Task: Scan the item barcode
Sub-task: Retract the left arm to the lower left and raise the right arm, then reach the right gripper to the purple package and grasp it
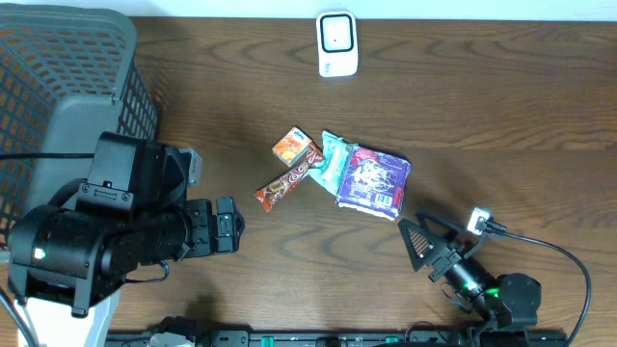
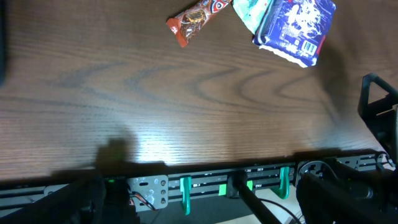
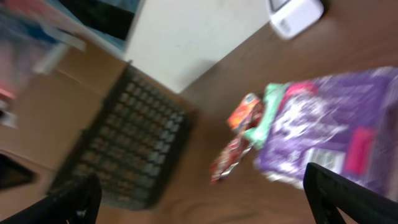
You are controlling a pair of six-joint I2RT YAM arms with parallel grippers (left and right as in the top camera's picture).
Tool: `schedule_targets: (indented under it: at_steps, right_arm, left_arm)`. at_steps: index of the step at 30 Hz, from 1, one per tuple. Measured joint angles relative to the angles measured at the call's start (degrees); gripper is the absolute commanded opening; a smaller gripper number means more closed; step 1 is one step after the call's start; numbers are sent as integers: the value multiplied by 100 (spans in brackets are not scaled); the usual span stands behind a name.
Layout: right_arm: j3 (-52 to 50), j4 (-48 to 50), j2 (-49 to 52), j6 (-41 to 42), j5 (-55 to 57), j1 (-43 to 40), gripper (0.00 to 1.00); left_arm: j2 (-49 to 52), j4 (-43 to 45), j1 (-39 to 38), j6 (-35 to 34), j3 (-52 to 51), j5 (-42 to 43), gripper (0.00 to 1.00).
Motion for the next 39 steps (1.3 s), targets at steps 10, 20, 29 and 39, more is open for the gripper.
schedule_targets:
  at_steps: [10,20,29,39]
  right_arm:
    - [461,1676,79,748,-116,0,99]
    - [4181,-2881,2385,-1814,669,0,99]
    - [5875,-5106,4924,-3132,772,0,99]
    - [5877,-5099,6258,-3324,1023,0,99]
  left_arm:
    - [7,0,0,-2,0,0,98]
    - [11,2,2,-2,2,0,98]
    - [11,0,2,-2,2,0,98]
    - [11,0,2,-2,2,0,98]
